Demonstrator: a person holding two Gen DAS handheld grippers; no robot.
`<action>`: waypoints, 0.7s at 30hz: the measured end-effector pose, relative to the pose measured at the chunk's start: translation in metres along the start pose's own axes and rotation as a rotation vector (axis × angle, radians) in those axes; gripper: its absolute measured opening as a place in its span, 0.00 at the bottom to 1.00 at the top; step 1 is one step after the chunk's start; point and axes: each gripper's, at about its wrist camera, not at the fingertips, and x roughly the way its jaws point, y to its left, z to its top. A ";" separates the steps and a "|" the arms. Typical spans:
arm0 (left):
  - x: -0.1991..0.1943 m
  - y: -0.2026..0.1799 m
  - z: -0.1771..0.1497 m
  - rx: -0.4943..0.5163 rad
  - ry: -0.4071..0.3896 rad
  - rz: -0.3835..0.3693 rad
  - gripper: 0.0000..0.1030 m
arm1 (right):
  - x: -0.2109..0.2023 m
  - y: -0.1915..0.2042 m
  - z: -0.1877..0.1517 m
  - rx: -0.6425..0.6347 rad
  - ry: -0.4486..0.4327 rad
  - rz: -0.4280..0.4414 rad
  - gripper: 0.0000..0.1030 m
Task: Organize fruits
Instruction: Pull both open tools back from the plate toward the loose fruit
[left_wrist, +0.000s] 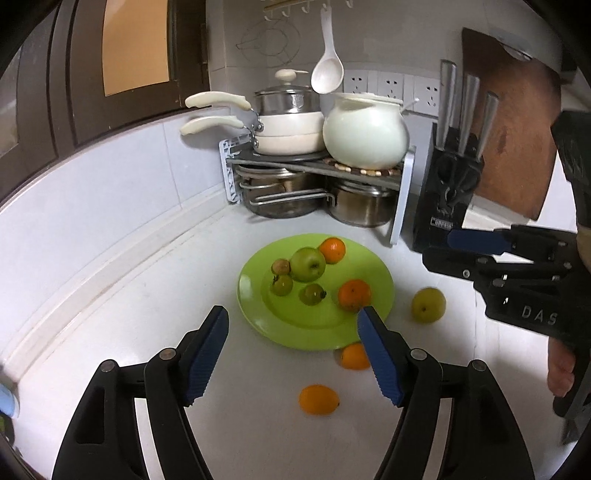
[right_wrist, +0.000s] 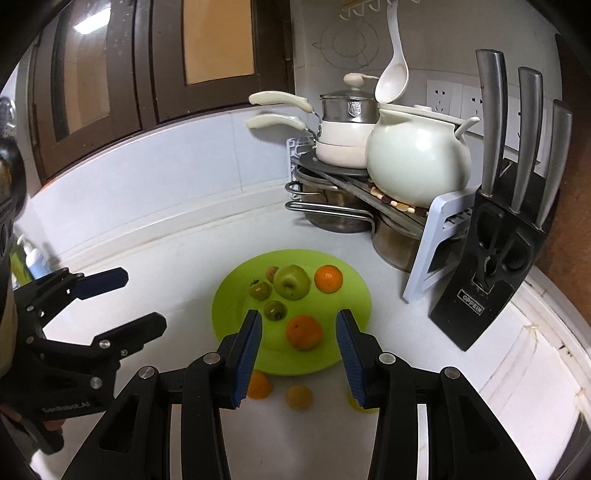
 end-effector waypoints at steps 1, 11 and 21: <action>0.000 -0.001 -0.003 -0.001 0.005 -0.004 0.70 | -0.001 0.000 -0.002 0.000 0.002 0.001 0.41; 0.000 -0.009 -0.029 -0.008 0.039 -0.014 0.70 | 0.001 0.003 -0.031 -0.005 0.055 0.004 0.41; 0.026 -0.011 -0.056 -0.025 0.156 -0.033 0.70 | 0.030 0.000 -0.062 0.021 0.176 0.027 0.42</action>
